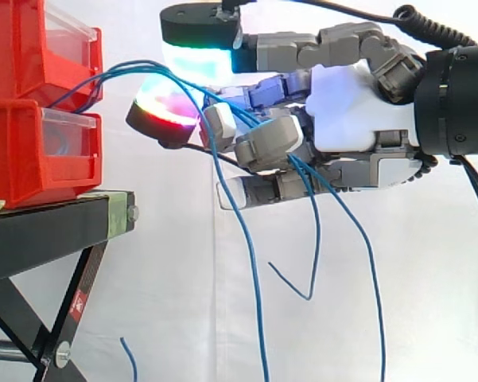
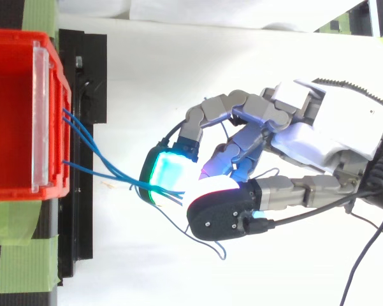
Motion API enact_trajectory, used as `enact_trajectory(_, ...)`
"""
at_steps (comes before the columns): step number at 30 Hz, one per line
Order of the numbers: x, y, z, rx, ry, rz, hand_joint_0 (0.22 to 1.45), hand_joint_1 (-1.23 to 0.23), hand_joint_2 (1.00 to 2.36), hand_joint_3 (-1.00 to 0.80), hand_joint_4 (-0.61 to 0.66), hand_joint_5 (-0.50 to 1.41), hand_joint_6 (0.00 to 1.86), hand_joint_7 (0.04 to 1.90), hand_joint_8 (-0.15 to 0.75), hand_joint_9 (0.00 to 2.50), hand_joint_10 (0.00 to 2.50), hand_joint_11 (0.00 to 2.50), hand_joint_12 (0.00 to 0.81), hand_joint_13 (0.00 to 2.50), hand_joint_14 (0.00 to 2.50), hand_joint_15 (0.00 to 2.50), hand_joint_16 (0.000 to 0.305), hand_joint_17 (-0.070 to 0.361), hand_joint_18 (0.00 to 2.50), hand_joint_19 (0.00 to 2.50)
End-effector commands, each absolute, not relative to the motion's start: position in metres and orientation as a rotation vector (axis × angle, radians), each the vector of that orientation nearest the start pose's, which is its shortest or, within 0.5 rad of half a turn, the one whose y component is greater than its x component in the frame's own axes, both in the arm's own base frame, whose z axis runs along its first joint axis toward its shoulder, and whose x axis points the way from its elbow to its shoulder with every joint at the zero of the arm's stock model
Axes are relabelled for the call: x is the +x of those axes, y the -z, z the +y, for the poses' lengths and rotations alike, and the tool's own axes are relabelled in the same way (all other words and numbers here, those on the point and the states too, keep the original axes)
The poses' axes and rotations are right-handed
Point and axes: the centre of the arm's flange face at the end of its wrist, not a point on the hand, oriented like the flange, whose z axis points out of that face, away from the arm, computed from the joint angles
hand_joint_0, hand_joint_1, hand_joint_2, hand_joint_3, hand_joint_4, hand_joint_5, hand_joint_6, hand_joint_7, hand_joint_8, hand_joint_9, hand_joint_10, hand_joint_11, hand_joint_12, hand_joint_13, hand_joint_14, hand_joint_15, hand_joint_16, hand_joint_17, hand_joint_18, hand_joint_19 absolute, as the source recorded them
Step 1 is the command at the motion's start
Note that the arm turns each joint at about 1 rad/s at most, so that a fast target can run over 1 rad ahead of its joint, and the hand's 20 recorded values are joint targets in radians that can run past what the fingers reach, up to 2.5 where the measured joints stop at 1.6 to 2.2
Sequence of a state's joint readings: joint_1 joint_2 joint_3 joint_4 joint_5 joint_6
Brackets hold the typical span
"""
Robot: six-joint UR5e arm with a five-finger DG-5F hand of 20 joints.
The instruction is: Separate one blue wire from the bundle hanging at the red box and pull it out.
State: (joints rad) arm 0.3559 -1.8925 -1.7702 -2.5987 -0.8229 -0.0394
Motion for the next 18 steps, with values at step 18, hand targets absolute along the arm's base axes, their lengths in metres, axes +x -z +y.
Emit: enact_trajectory(18,0.5852,-0.272,0.003,1.342,-0.9,0.923,0.61,-0.95,1.02,-0.2,0.17,-0.24,0.96,0.91,0.33,0.96,0.02,1.24,0.373,1.42,0.01,1.51,0.058,0.131,0.88,0.61)
